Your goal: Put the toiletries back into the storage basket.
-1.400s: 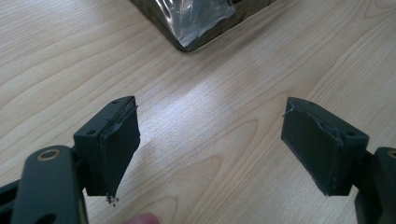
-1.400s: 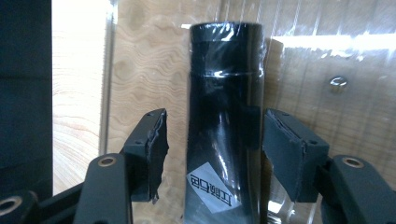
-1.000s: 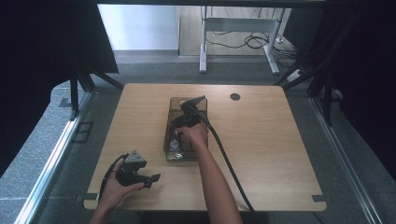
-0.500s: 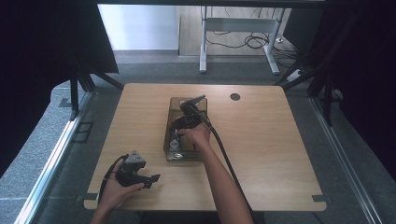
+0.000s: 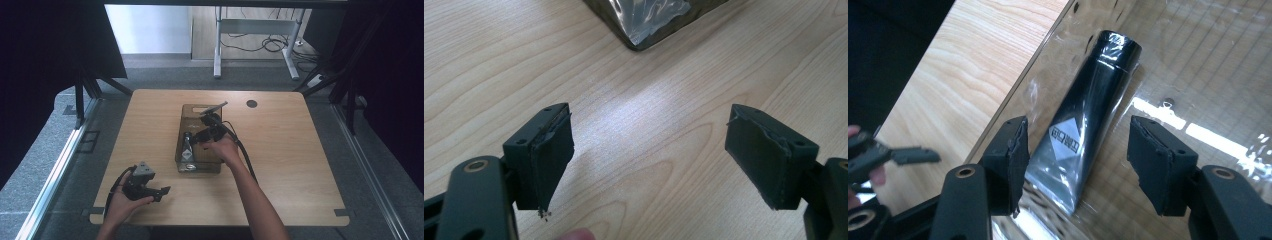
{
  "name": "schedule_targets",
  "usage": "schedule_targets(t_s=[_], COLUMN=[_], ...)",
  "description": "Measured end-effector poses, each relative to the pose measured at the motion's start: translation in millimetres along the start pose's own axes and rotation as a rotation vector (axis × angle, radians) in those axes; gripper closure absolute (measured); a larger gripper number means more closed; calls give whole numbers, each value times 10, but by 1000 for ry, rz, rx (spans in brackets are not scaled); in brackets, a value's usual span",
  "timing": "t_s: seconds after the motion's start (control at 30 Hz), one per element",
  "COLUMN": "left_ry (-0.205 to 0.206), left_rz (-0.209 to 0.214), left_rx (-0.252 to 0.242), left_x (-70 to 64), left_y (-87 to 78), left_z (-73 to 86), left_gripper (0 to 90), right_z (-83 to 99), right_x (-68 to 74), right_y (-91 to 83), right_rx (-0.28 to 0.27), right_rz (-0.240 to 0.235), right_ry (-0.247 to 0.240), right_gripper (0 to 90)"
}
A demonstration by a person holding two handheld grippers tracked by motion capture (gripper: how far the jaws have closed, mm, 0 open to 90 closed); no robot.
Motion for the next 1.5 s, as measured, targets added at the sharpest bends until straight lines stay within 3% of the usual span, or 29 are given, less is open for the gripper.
schedule_targets(t_s=[0.1, 0.33, 0.7, 0.9, 1.13, 1.37, 1.5], left_ry=[1, 5, 2, -2, -7, -5, -6], left_rz=[-2, -7, -16, -20, -32, -34, -31], left_rx=[6, 17, 17, 15, 21, 28, 25], left_x=[0, -8, -5, 12, 16, 14, 16], left_y=[22, 42, 47, 46, 54, 76, 70], left_z=[5, 7, 13, 19, 25, 29, 27], left_gripper=[197, 197, 197, 197, 197, 196, 197], right_z=[57, 262, 696, 1003, 1400, 1638, 1669], right_x=[-46, -188, -386, -596, -952, -1232, -1273], right_y=[-113, -433, -856, -1037, -1151, -1134, -1125], right_rx=[-21, -69, -175, -241, -300, -328, -339], right_rz=[-18, -8, -11, -9, 18, 44, 55], right_ry=[-17, -93, -151, -139, -99, -49, -49], right_gripper=[422, 422, 421, 420, 416, 413, 401])
Point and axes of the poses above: each handheld gripper's, and its own axes: y roughly forward along the jaws, z roughly out of its underside, x roughly to its left, the point moved 5 cm from there along y, roughly forward along the jaws, and after that the axes turned 2 degrees about z, right-handed, at the moved point
